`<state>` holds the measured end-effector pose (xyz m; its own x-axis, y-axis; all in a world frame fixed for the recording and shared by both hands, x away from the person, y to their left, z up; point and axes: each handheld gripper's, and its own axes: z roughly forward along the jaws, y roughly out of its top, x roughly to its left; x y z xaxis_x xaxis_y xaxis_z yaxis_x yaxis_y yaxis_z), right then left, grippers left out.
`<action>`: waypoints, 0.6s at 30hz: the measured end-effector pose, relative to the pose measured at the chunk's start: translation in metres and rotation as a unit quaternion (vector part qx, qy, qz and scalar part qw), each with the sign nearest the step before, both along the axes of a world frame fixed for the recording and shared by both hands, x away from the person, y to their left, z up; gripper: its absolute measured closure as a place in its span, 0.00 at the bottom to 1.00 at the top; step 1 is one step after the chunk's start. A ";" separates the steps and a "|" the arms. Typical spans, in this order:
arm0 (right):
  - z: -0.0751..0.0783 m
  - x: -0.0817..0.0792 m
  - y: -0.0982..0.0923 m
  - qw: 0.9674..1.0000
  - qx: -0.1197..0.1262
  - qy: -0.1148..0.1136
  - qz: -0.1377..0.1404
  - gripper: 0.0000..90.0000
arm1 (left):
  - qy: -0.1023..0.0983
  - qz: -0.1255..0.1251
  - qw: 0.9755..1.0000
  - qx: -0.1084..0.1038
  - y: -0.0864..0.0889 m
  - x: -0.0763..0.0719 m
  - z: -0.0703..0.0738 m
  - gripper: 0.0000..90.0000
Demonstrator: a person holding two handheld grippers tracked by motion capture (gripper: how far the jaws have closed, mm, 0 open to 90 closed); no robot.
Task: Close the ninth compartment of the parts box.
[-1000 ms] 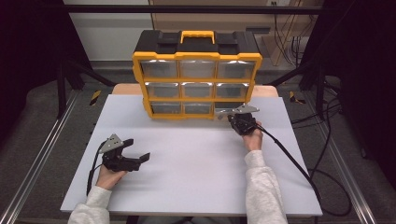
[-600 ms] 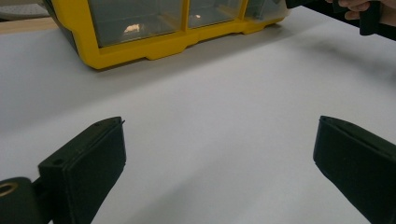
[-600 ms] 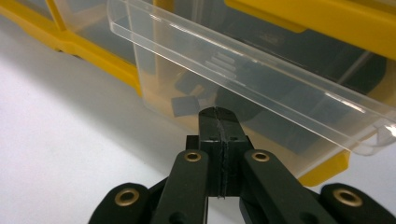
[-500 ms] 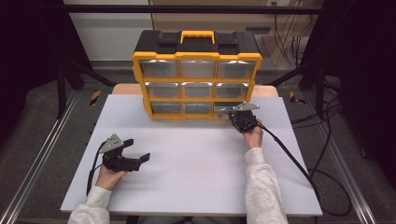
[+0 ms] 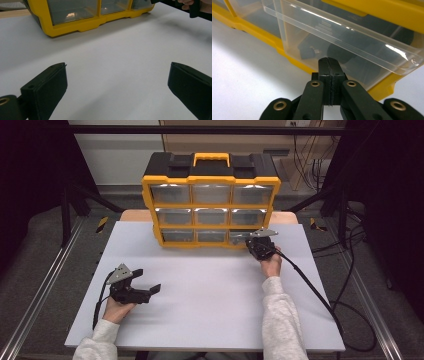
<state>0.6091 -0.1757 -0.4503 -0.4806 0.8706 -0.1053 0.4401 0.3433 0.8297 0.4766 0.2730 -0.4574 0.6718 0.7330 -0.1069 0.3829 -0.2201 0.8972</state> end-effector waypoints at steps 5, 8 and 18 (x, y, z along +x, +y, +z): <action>-0.002 0.002 0.000 1.000 0.000 0.000 -0.003 1.00 | 0.000 0.000 1.000 0.000 -0.001 0.000 0.000 0.02; -0.002 0.004 0.000 1.000 -0.002 0.001 -0.003 1.00 | 0.000 -0.001 1.000 0.000 -0.001 0.000 0.000 0.02; -0.004 0.009 0.000 1.000 -0.004 0.001 -0.010 1.00 | 0.000 0.000 1.000 -0.001 0.000 0.000 0.000 0.02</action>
<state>0.6185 -0.1761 -0.4542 -0.4633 0.8791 -0.1117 0.4488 0.3414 0.8258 0.4767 0.2725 -0.4577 0.6720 0.7326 -0.1078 0.3828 -0.2191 0.8975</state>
